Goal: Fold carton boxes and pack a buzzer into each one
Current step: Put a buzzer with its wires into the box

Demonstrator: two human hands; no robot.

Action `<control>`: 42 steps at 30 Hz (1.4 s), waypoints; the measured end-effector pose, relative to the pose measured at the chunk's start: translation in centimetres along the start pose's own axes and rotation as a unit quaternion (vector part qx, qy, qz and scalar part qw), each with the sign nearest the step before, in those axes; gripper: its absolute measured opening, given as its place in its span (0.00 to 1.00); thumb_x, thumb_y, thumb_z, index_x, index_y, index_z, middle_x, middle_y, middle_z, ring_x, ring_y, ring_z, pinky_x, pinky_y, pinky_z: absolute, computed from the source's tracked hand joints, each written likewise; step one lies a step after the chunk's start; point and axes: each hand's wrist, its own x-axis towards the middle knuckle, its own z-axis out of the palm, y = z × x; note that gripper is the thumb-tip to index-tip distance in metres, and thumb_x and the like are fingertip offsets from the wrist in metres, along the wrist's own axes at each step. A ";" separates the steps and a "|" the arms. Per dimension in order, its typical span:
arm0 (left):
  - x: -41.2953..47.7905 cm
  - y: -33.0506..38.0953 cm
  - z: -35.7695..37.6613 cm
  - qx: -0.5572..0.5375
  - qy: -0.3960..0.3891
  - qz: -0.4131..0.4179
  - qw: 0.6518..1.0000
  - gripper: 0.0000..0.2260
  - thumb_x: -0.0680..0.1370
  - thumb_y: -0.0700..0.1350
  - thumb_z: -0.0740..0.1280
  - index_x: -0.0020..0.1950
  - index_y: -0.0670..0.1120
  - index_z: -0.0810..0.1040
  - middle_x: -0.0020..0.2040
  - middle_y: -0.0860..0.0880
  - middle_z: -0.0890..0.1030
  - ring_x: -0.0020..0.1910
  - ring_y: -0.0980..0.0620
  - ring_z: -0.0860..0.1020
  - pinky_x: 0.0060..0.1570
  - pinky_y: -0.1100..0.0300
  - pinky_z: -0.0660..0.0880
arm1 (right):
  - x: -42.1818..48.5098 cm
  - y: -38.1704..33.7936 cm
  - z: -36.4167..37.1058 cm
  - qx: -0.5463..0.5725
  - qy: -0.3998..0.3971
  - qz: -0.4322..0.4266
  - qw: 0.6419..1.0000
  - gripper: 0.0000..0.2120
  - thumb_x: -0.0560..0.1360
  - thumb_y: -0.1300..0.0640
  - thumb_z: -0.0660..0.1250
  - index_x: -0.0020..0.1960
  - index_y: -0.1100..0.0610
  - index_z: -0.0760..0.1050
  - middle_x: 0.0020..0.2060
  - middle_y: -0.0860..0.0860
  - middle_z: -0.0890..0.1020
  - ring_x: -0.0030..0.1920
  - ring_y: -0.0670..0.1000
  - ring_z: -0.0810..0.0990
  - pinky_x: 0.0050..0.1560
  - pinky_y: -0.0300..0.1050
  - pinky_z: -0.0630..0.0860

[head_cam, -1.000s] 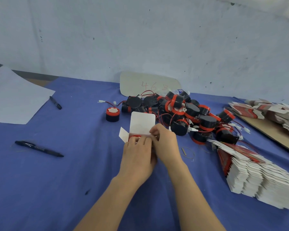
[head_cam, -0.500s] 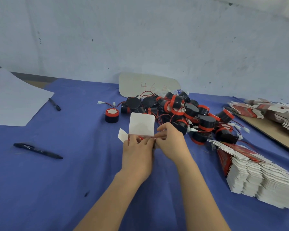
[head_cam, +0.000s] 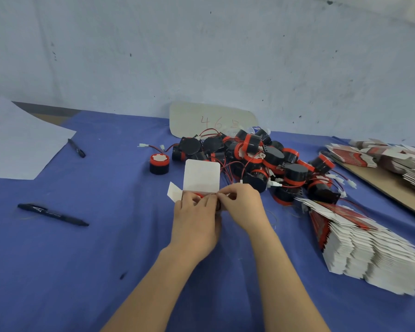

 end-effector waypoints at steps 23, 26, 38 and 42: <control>0.1 -0.6 0.1 0.006 0.003 0.020 1.000 0.16 0.81 0.47 0.57 0.68 0.54 0.69 0.68 0.58 0.71 0.65 0.53 0.63 0.57 0.60 0.62 | 0.4 0.0 1.1 0.011 -0.081 0.127 0.989 0.09 0.76 0.56 0.65 0.54 0.53 0.80 0.64 0.60 0.71 0.63 0.61 0.70 0.62 0.53 0.71; -0.1 -0.5 0.2 0.009 0.001 0.025 1.000 0.14 0.81 0.48 0.57 0.66 0.53 0.71 0.69 0.57 0.71 0.66 0.53 0.63 0.57 0.60 0.61 | 0.1 0.1 0.8 0.064 -0.032 0.162 0.984 0.20 0.73 0.57 0.69 0.63 0.55 0.69 0.64 0.57 0.66 0.55 0.55 0.70 0.48 0.45 0.71; -0.2 -0.2 0.6 -0.017 0.025 0.015 0.999 0.12 0.82 0.49 0.55 0.61 0.51 0.75 0.61 0.52 0.67 0.59 0.51 0.62 0.48 0.64 0.54 | -1.2 0.4 0.4 0.127 0.011 0.041 0.991 0.08 0.78 0.57 0.63 0.49 0.57 0.81 0.42 0.46 0.81 0.44 0.43 0.77 0.42 0.29 0.72; 0.1 -1.5 0.0 -0.107 0.021 0.008 0.994 0.11 0.81 0.47 0.59 0.59 0.50 0.79 0.60 0.54 0.72 0.55 0.58 0.68 0.47 0.69 0.64 | -1.1 0.5 1.5 0.119 0.022 0.026 0.992 0.05 0.76 0.57 0.68 0.48 0.57 0.82 0.50 0.51 0.79 0.51 0.46 0.76 0.46 0.29 0.68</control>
